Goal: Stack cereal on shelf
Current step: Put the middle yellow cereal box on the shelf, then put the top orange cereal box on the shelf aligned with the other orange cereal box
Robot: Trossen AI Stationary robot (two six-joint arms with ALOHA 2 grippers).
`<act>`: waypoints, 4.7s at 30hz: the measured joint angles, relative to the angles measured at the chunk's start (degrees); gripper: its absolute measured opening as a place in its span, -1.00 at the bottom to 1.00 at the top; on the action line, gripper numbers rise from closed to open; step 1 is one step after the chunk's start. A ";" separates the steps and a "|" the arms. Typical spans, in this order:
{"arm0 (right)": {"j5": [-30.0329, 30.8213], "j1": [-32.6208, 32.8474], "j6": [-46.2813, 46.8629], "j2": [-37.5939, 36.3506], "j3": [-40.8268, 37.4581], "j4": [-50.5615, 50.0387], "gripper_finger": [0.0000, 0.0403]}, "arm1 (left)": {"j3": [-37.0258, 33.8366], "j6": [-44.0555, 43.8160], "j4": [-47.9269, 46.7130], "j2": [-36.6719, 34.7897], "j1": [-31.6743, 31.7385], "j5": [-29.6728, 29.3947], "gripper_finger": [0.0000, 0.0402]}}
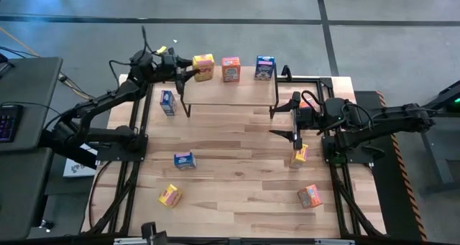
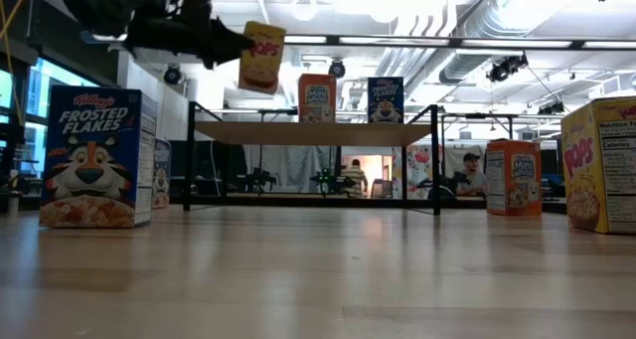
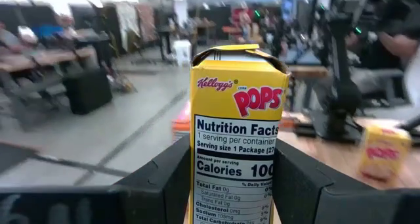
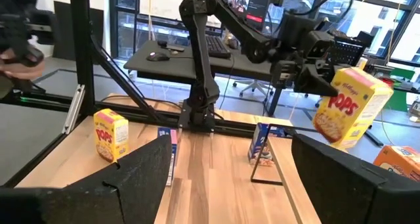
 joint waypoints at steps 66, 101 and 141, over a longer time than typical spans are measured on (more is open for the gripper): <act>0.04 -0.04 0.19 0.02 -0.02 0.04 0.53 | 2.75 -4.42 12.61 20.31 9.82 11.10 -0.17; 0.02 -0.04 0.14 0.02 -0.02 0.04 0.53 | 2.75 -6.78 9.67 19.94 9.87 9.06 0.13; -0.46 -0.04 10.61 0.02 -0.02 -1.26 0.53 | 2.75 -18.70 9.63 -1.47 4.20 9.54 0.13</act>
